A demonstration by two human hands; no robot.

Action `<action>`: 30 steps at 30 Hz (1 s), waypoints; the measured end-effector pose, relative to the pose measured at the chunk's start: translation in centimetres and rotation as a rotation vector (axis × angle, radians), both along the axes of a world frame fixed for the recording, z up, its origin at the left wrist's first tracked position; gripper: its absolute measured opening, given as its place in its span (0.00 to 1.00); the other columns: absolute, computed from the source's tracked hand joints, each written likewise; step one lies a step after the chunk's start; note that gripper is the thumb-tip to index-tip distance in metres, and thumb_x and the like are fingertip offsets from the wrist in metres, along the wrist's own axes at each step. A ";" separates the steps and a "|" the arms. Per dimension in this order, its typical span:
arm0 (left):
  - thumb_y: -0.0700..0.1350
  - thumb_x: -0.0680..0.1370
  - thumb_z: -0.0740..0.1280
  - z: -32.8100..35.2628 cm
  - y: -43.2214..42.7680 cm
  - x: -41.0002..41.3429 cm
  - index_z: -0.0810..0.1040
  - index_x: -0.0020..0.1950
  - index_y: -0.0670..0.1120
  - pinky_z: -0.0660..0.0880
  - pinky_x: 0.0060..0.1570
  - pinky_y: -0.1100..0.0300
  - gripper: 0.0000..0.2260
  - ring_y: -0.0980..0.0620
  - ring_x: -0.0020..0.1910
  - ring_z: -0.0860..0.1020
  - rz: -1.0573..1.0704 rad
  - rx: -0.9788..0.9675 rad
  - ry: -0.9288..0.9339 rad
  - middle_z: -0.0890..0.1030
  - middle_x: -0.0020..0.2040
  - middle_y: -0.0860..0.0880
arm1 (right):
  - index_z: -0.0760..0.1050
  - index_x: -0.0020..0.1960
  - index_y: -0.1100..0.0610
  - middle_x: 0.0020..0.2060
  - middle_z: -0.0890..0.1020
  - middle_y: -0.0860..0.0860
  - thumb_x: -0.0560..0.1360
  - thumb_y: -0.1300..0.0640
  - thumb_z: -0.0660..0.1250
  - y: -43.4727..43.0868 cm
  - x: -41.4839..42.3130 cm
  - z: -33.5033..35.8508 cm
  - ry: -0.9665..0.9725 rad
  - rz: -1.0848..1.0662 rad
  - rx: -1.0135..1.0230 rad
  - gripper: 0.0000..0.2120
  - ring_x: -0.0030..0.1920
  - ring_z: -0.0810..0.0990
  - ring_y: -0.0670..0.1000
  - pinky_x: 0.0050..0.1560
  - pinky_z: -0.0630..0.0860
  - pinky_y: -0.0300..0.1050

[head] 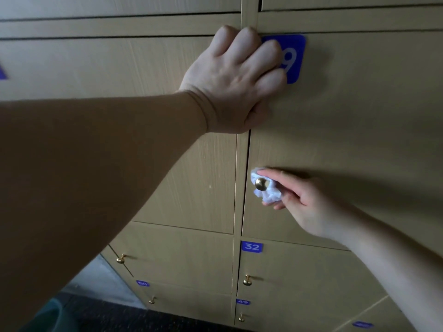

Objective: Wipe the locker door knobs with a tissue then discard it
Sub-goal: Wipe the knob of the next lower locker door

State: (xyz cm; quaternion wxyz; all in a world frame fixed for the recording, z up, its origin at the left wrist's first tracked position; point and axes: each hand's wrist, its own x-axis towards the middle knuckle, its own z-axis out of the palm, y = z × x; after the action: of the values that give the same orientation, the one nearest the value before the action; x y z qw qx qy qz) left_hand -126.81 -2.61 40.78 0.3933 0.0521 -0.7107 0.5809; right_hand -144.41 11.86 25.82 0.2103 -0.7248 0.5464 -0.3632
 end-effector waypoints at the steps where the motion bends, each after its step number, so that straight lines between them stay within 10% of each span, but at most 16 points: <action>1: 0.49 0.76 0.57 0.0 0.0 0.0 0.71 0.52 0.45 0.63 0.43 0.48 0.11 0.42 0.48 0.65 0.000 0.004 -0.002 0.80 0.49 0.43 | 0.71 0.67 0.33 0.50 0.84 0.48 0.82 0.59 0.59 -0.3 0.1 0.0 -0.046 0.010 -0.005 0.23 0.49 0.85 0.51 0.55 0.80 0.56; 7: 0.48 0.75 0.59 0.1 0.1 0.0 0.71 0.52 0.44 0.61 0.43 0.48 0.10 0.42 0.47 0.65 -0.002 0.014 0.001 0.80 0.49 0.42 | 0.80 0.51 0.35 0.45 0.84 0.59 0.77 0.56 0.67 -1.6 2.0 -0.5 -0.343 -0.024 -0.067 0.14 0.38 0.84 0.56 0.41 0.79 0.47; 14: 0.49 0.76 0.60 0.0 -0.1 0.1 0.71 0.53 0.45 0.68 0.42 0.50 0.10 0.43 0.47 0.66 0.005 -0.012 0.015 0.80 0.49 0.44 | 0.82 0.48 0.45 0.45 0.87 0.49 0.76 0.52 0.64 -0.7 4.0 -2.3 -0.667 -0.203 -0.216 0.08 0.40 0.86 0.56 0.40 0.82 0.45; 25: 0.49 0.75 0.60 0.1 0.1 0.0 0.72 0.52 0.44 0.61 0.44 0.48 0.11 0.41 0.47 0.65 0.001 0.032 -0.008 0.80 0.49 0.42 | 0.79 0.51 0.33 0.36 0.85 0.50 0.79 0.56 0.66 -0.9 3.7 -0.5 -0.235 -0.202 -0.129 0.16 0.36 0.84 0.50 0.45 0.83 0.54; 30: 0.49 0.76 0.59 0.1 0.1 0.2 0.71 0.53 0.44 0.61 0.44 0.48 0.10 0.41 0.47 0.65 0.006 0.038 -0.010 0.80 0.49 0.42 | 0.83 0.50 0.43 0.47 0.87 0.49 0.79 0.53 0.62 -0.6 5.2 -1.3 -0.745 -0.143 -0.064 0.11 0.41 0.86 0.58 0.42 0.82 0.47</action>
State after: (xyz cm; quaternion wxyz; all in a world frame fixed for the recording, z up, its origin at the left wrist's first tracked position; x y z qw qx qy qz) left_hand -126.66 -2.51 40.89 0.3870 0.0586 -0.7234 0.5688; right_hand -139.22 11.27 24.57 0.3459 -0.5094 0.4701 -0.6324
